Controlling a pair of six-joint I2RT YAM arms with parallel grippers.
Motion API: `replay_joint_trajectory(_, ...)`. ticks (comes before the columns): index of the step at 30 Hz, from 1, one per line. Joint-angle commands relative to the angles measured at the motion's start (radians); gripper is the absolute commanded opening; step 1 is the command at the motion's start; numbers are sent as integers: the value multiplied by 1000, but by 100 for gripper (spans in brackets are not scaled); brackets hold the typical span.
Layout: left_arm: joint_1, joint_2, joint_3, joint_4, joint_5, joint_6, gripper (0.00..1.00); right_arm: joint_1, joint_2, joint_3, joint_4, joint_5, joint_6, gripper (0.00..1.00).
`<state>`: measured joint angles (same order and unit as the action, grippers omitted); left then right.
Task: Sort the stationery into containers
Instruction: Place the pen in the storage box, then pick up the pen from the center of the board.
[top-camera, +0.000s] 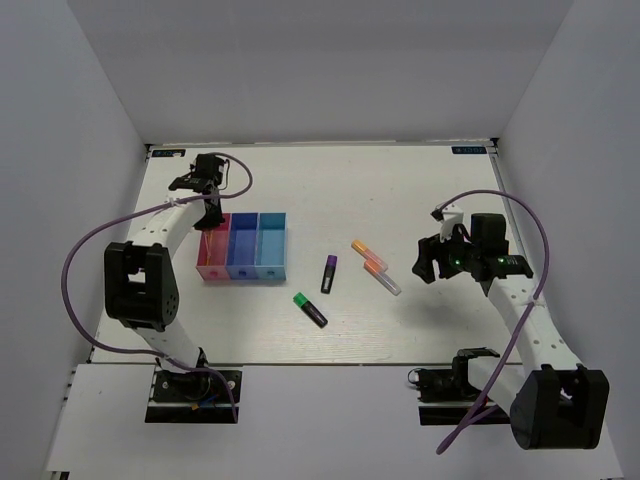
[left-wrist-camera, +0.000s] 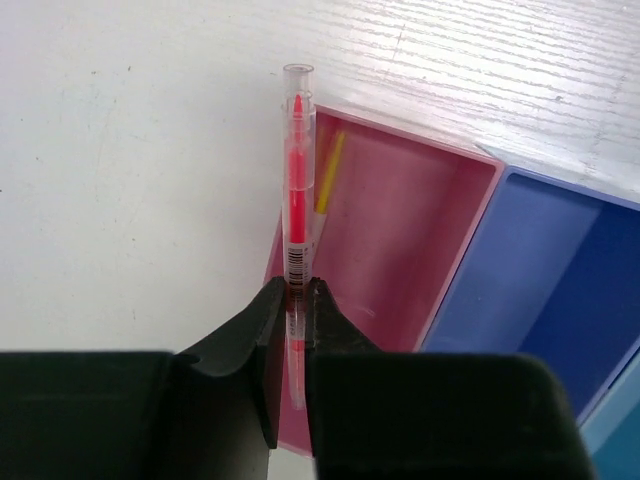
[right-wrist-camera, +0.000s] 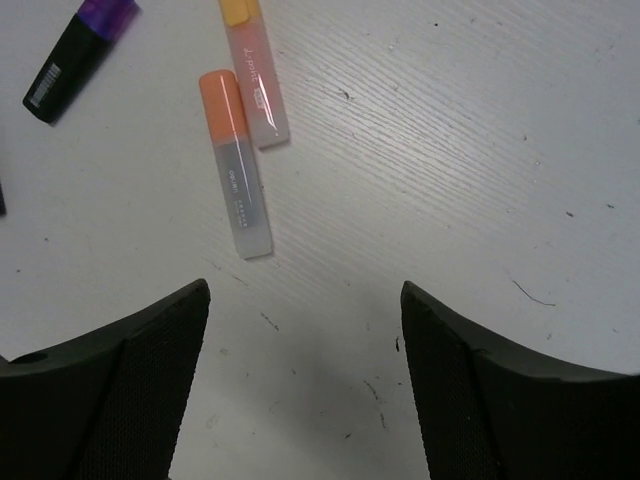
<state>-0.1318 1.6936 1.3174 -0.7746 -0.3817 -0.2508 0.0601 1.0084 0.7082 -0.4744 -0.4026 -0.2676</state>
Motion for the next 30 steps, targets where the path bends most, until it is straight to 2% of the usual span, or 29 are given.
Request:
replay_joint_trajectory(1, 0, -15, -3, 43, -11, 28, 21, 0, 7, 2, -16, -62, -41, 80)
replay_joint_trajectory(4, 0, -18, -3, 43, 7, 22, 39, 0, 15, 4, -20, -77, -42, 80)
replay_joint_trajectory(6, 0, -28, 0, 43, 12, 19, 49, 3, 18, 1, -21, -90, -42, 73)
replay_joint_trajectory(9, 0, -44, 0, 40, 24, 13, 54, 1, 22, 2, -21, -91, -41, 64)
replay_joint_trajectory(11, -3, -63, 5, 32, 27, 2, 54, 3, 28, 4, -21, -96, -44, 58)
replay_joint_trajectory(12, 0, -67, 6, 18, 30, -1, 48, 3, 30, -1, -21, -100, -50, 55)
replay_joint_trajectory(13, -2, -75, 8, 11, 33, -16, 38, 6, 33, 0, -17, -104, -59, 52)
replay_joint_trajectory(14, -14, -112, 20, 3, 46, -33, 22, 10, 44, 4, -12, -108, -64, 45)
replay_joint_trajectory(15, -25, -130, 20, -21, 59, -54, 0, 12, 48, 7, -12, -122, -73, 41)
replay_joint_trajectory(18, -110, -256, -7, -43, 159, -100, 0, 53, 148, 52, -38, -134, -137, 38)
replay_joint_trajectory(19, -135, -276, -35, -46, 194, -107, 4, 76, 169, 62, -44, -130, -171, 41)
replay_joint_trajectory(20, -225, -313, -68, -73, 281, -131, 27, 101, 247, 82, -49, -96, -182, 47)
replay_joint_trajectory(21, -261, -351, -101, -81, 296, -143, 28, 116, 268, 82, -53, -96, -188, 49)
replay_joint_trajectory(22, -293, -365, -127, -83, 306, -148, 56, 128, 291, 95, -55, -66, -196, 53)
replay_joint_trajectory(23, -399, -383, -159, -86, 328, -153, 65, 170, 311, 100, -53, -36, -197, 58)
replay_joint_trajectory(25, -466, -459, -292, -74, 316, -177, 77, 193, 363, 112, -47, -1, -188, 66)
replay_joint_trajectory(26, -536, -478, -329, -43, 320, -204, 77, 228, 381, 120, -40, 5, -186, 68)
replay_joint_trajectory(27, -557, -544, -436, -29, 325, -220, 79, 239, 392, 123, -36, 13, -183, 70)
replay_joint_trajectory(30, -635, -629, -570, 8, 308, -298, 79, 288, 437, 142, -14, 59, -173, 72)
